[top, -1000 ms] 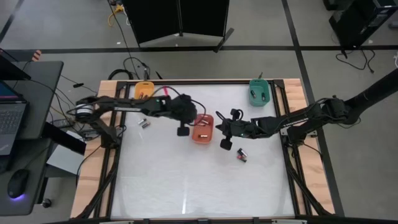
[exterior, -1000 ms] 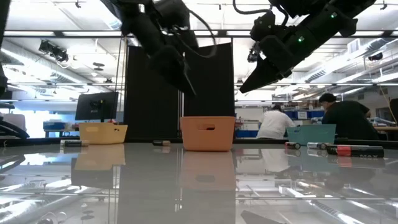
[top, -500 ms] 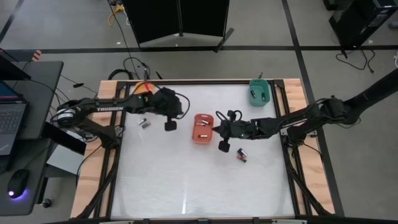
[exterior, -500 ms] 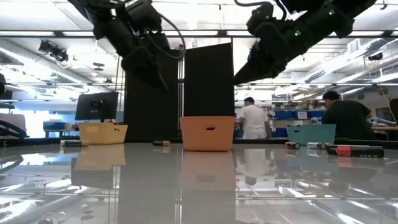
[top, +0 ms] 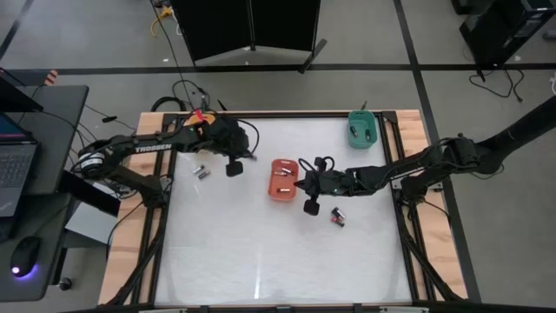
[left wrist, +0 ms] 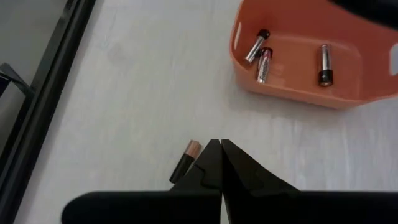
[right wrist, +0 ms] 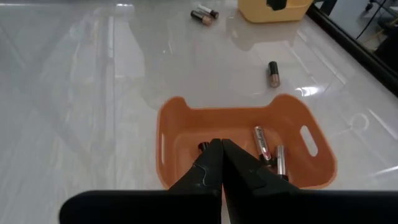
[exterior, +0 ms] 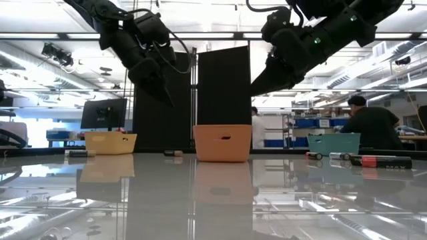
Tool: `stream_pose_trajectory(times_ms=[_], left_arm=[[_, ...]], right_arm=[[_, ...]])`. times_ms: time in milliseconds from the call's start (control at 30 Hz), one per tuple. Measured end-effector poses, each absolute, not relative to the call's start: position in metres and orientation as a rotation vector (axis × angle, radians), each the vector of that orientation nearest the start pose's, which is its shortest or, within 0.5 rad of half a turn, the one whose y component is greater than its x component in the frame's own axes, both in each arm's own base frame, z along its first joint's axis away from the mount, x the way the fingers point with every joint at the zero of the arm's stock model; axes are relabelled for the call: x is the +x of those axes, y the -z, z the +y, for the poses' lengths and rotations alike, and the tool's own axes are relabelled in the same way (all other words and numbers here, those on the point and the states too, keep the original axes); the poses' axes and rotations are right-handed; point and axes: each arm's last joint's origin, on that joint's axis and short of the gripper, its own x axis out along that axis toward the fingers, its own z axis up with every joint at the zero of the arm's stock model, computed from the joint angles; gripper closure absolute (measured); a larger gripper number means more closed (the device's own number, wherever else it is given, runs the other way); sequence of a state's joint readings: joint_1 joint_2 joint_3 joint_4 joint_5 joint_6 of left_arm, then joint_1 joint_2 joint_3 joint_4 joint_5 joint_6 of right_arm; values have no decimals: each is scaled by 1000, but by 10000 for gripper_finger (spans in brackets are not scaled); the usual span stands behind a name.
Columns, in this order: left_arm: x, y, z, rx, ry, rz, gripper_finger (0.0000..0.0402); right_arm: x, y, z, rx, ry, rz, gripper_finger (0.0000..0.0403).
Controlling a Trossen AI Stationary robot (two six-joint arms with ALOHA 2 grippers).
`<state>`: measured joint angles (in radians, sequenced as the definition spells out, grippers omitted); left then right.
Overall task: Sort batteries
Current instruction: Put the black-brown battery into the green bin
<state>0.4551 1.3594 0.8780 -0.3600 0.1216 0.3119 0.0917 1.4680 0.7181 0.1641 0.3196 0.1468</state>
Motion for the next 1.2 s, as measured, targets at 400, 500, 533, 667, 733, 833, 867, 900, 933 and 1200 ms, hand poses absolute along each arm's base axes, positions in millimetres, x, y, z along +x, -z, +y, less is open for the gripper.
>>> stream_pose_trajectory(times_ms=[400, 500, 533, 667, 733, 833, 867, 900, 933, 1200], left_arm=[[242, -225, 116, 74, -187, 711, 400], [232, -220, 111, 70, -203, 644, 400], [229, -219, 108, 65, -207, 624, 400], [214, -216, 97, 49, -204, 598, 400], [209, -220, 91, 57, -201, 561, 400], [202, -223, 83, 54, -198, 533, 400], [200, -224, 81, 58, -199, 524, 400], [198, -225, 78, 60, -195, 519, 400], [197, -226, 76, 65, -192, 509, 400], [191, -218, 64, 58, -181, 503, 399]], right_arm=[[298, -185, 19, 39, 244, 538, 392], [302, -180, 20, 44, 232, 531, 392], [304, -178, 20, 46, 227, 528, 392], [305, -176, 23, 51, 213, 522, 392], [305, -178, 25, 51, 205, 509, 392], [305, -183, 27, 53, 195, 482, 392], [304, -185, 28, 53, 191, 478, 392], [304, -185, 29, 53, 189, 475, 392], [303, -186, 30, 52, 187, 479, 392], [296, -199, 36, 60, 164, 458, 392]])
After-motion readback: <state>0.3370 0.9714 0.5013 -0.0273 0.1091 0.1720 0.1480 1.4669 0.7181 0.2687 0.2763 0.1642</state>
